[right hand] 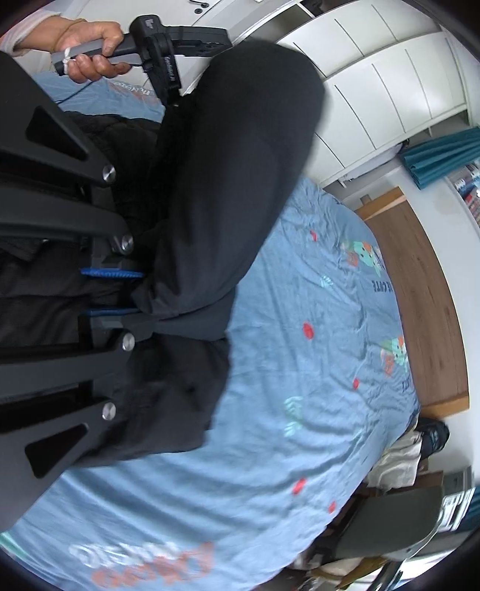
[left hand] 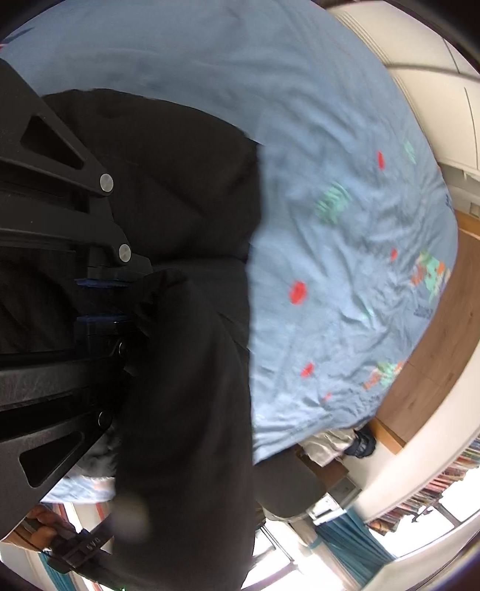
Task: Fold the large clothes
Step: 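Lay the held hem over the folded sleeves with both grippers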
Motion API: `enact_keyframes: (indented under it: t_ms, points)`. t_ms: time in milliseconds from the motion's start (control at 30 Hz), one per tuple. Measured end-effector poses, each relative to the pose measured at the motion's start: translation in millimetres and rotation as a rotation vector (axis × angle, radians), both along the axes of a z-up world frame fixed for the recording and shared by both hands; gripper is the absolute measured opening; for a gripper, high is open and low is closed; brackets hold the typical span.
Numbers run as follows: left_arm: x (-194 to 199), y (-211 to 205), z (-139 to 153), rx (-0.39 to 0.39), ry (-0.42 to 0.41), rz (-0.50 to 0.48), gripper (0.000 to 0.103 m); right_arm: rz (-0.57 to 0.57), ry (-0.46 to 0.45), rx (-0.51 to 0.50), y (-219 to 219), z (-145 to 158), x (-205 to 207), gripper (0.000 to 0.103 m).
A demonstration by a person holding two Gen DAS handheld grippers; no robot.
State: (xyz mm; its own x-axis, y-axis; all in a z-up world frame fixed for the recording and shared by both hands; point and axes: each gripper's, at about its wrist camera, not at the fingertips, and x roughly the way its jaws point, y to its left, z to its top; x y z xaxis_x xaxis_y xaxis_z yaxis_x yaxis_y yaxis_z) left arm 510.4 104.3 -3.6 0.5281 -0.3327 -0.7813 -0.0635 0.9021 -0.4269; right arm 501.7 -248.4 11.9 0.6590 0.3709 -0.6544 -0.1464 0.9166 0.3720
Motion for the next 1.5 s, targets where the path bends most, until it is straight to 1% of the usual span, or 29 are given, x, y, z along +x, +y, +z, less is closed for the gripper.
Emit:
enact_keyframes:
  t_ms: [133, 200, 300, 367, 400, 467, 533, 567, 600, 667, 700, 733, 767, 800, 833, 900, 967, 1033, 1100, 1167, 1200, 1233, 1267, 1300, 1400, 1500]
  points:
    - [-23.2, 5.3, -32.3, 0.029, 0.035, 0.026, 0.010, -0.041, 0.051, 0.033, -8.7, -35.8, -18.6, 0.012]
    - [-30.6, 6.4, -47.5, 0.044, 0.057, 0.037, 0.008, -0.056, 0.072, 0.055, -12.6, -48.3, -23.1, 0.012]
    - [-41.3, 9.9, -52.4, 0.037, 0.048, 0.045, 0.008, -0.060, 0.083, 0.075, -17.6, -54.3, -27.1, 0.015]
    - [-46.0, 11.5, -50.2, 0.037, 0.046, 0.048, 0.009, -0.052, 0.083, 0.065, -18.2, -53.1, -30.0, 0.015]
    - [-50.0, 13.3, -48.0, 0.039, 0.047, 0.048, 0.011, -0.047, 0.085, 0.051, -18.2, -51.9, -31.6, 0.017]
    - [-55.4, 15.6, -43.5, 0.052, 0.051, 0.055, 0.019, -0.045, 0.091, 0.028, -18.6, -49.2, -34.5, 0.020]
    - [-67.8, 20.1, -32.5, 0.072, 0.039, 0.066, 0.039, -0.042, 0.092, 0.006, -21.2, -45.6, -42.4, 0.021]
    - [-71.9, 22.4, -28.4, 0.079, 0.029, 0.069, 0.043, -0.043, 0.089, -0.010, -22.6, -42.7, -46.2, 0.021]
    - [-77.1, 24.0, -19.2, 0.085, 0.008, 0.064, 0.044, -0.047, 0.085, -0.028, -24.5, -38.3, -50.7, 0.023]
    - [-82.8, 24.7, 0.1, 0.093, -0.032, 0.042, 0.046, -0.049, 0.062, -0.042, -29.6, -24.2, -60.4, 0.030]
    - [-82.4, 24.4, 5.9, 0.097, -0.045, 0.037, 0.048, -0.047, 0.037, -0.041, -31.5, -12.5, -64.6, 0.041]
    - [-80.5, 21.9, 18.9, 0.100, -0.070, 0.026, 0.053, -0.045, 0.015, -0.044, -31.2, -2.6, -66.3, 0.055]
    - [-77.8, 19.6, 26.1, 0.098, -0.084, 0.018, 0.057, -0.041, -0.007, -0.045, -30.4, 7.3, -66.7, 0.061]
    - [-74.5, 17.1, 33.6, 0.096, -0.098, 0.011, 0.061, -0.026, -0.035, -0.042, -26.9, 20.0, -65.5, 0.064]
    - [-68.1, 10.8, 41.6, 0.096, -0.114, 0.000, 0.063, -0.009, -0.049, -0.038, -23.3, 28.6, -62.7, 0.064]
    - [-55.4, -1.1, 51.0, 0.100, -0.135, -0.027, 0.064, 0.032, -0.069, -0.037, -11.2, 40.8, -56.2, 0.065]
    - [-39.5, -17.6, 53.1, 0.105, -0.145, -0.066, 0.066, 0.082, -0.087, -0.052, 6.9, 47.9, -46.4, 0.065]
    - [-28.2, -30.7, 47.6, 0.112, -0.146, -0.087, 0.066, 0.134, -0.100, -0.060, 25.2, 47.8, -37.8, 0.065]
    - [-20.6, -40.5, 38.9, 0.108, -0.146, -0.108, 0.066, 0.187, -0.107, -0.083, 45.4, 40.3, -29.2, 0.065]
    - [-15.9, -51.1, 22.4, 0.106, -0.139, -0.138, 0.066, 0.227, -0.107, -0.111, 59.7, 30.2, -25.3, 0.065]
    - [-16.9, -54.8, 17.8, 0.119, -0.137, -0.146, 0.068, 0.250, -0.105, -0.131, 66.2, 21.8, -23.4, 0.065]
    - [-18.1, -59.4, 7.2, 0.154, -0.133, -0.159, 0.068, 0.263, -0.102, -0.147, 70.1, 14.5, -22.4, 0.065]
    - [-18.6, -62.5, -1.2, 0.180, -0.128, -0.169, 0.068, 0.272, -0.096, -0.162, 71.1, 6.3, -22.5, 0.065]
    - [-19.1, -63.6, -17.2, 0.199, -0.112, -0.182, 0.068, 0.278, -0.076, -0.185, 70.4, -7.7, -21.7, 0.065]
    - [-25.4, -56.5, -44.2, 0.176, -0.118, -0.180, 0.068, 0.282, -0.043, -0.208, 59.0, -41.8, -22.0, 0.065]
    - [-30.8, -58.7, -58.8, 0.194, -0.134, -0.184, 0.068, 0.292, -0.040, -0.193, 47.8, -64.7, -25.0, 0.065]
